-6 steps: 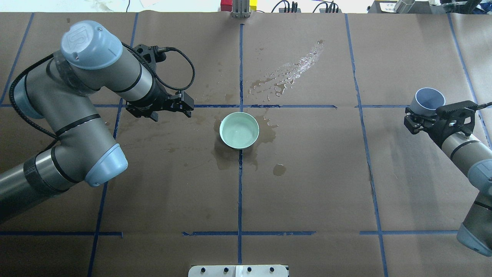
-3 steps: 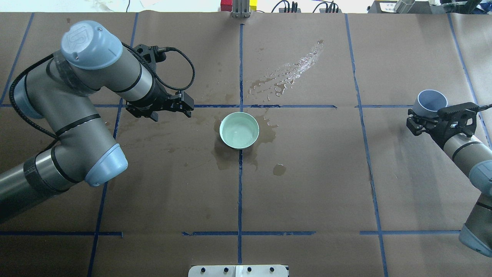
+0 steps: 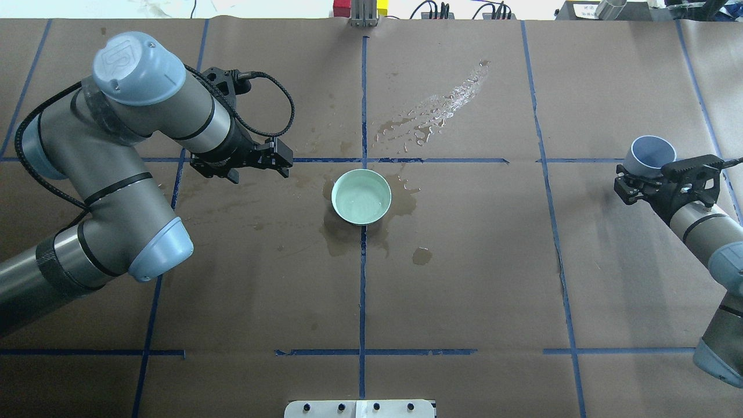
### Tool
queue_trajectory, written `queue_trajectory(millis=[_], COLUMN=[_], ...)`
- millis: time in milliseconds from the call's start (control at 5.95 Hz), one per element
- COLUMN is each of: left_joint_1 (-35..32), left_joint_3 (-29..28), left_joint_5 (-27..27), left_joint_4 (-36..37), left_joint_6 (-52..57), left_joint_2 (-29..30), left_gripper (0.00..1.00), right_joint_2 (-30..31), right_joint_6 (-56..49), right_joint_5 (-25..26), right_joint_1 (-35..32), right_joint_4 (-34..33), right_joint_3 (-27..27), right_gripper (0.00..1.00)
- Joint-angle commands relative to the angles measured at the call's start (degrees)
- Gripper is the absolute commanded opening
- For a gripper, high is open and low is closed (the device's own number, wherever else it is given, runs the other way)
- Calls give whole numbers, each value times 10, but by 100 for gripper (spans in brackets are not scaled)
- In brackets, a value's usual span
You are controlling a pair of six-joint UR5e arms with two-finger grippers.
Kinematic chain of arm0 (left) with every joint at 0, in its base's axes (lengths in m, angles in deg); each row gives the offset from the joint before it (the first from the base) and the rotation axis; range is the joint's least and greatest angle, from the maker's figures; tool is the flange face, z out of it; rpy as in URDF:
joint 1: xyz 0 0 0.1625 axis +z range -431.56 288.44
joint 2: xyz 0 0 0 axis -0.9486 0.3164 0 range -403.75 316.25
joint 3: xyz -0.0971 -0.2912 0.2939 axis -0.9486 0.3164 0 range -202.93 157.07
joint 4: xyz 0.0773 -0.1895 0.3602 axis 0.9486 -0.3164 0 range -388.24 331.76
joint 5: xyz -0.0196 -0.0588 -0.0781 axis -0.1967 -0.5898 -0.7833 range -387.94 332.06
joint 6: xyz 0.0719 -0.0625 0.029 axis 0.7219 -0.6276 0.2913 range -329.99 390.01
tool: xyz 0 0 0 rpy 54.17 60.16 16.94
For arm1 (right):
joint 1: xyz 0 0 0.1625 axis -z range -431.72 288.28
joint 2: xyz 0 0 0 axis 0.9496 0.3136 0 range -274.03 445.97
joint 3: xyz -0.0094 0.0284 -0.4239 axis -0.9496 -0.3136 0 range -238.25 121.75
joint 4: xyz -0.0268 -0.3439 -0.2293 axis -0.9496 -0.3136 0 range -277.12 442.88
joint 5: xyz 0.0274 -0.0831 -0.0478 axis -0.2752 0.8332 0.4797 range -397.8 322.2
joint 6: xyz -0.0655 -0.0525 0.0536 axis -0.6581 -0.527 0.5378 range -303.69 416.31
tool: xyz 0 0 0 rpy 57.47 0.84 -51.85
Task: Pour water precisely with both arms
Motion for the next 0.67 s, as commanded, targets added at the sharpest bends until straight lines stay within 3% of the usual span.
queue_trajectory(millis=[0, 504], left_joint_1=[0, 0], left_joint_3=[0, 1], left_joint_5=[0, -1], left_joint_4=[0, 0], left_joint_6=[0, 0], left_joint_2=[1, 1], left_gripper=[100, 100], right_joint_2=[-1, 1], right_joint_6=[2, 19], right_joint_5=[1, 4], right_joint_1=[0, 0], right_joint_4=[0, 22], right_joint_3=[2, -4], right_gripper=[96, 96])
